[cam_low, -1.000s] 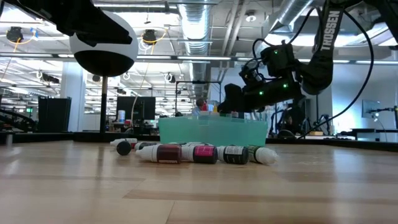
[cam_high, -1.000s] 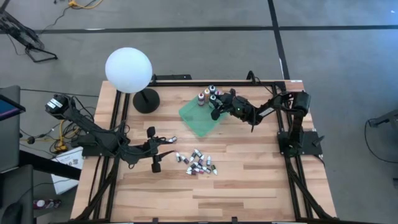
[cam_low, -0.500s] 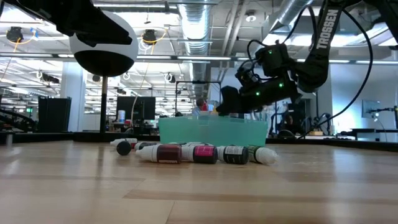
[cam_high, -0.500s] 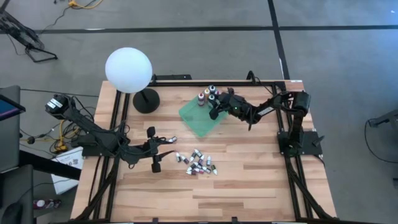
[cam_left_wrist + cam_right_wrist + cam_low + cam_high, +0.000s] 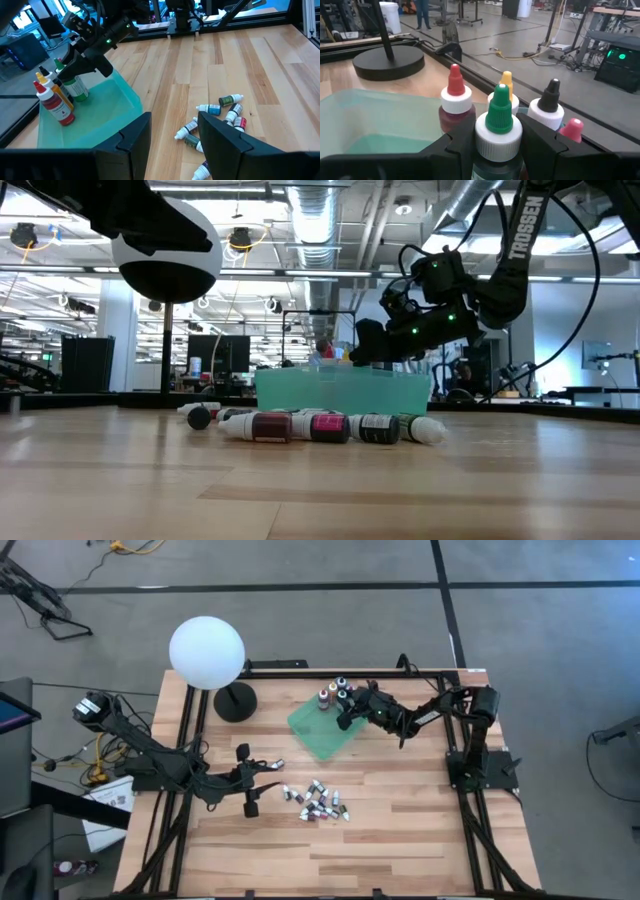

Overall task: Pick & Place food coloring
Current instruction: Put the bottom green food coloring bottle into the green bin

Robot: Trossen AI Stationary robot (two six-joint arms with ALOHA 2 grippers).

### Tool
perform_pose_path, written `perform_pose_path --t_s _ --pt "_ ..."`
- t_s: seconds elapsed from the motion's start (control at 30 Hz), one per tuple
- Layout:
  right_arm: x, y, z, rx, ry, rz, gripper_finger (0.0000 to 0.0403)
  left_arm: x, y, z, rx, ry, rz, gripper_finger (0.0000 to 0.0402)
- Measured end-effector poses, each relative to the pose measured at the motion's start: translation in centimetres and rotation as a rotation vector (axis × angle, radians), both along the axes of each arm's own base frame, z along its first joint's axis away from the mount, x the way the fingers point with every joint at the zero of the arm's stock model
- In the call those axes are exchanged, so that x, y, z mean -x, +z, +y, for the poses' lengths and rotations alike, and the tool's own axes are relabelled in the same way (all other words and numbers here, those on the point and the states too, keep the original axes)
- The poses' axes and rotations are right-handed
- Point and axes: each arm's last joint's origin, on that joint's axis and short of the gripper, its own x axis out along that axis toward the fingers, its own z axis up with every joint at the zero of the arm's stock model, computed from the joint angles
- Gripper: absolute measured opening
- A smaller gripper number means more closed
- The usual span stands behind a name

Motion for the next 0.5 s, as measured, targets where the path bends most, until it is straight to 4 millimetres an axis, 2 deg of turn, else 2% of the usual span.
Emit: perform_pose_path --t_s 0.5 --pt "0.05 0.00 -0.14 0.013 0.010 0.011 0.0129 0.00 0.00 0.00 0.002 0.000 -0.001 0.0156"
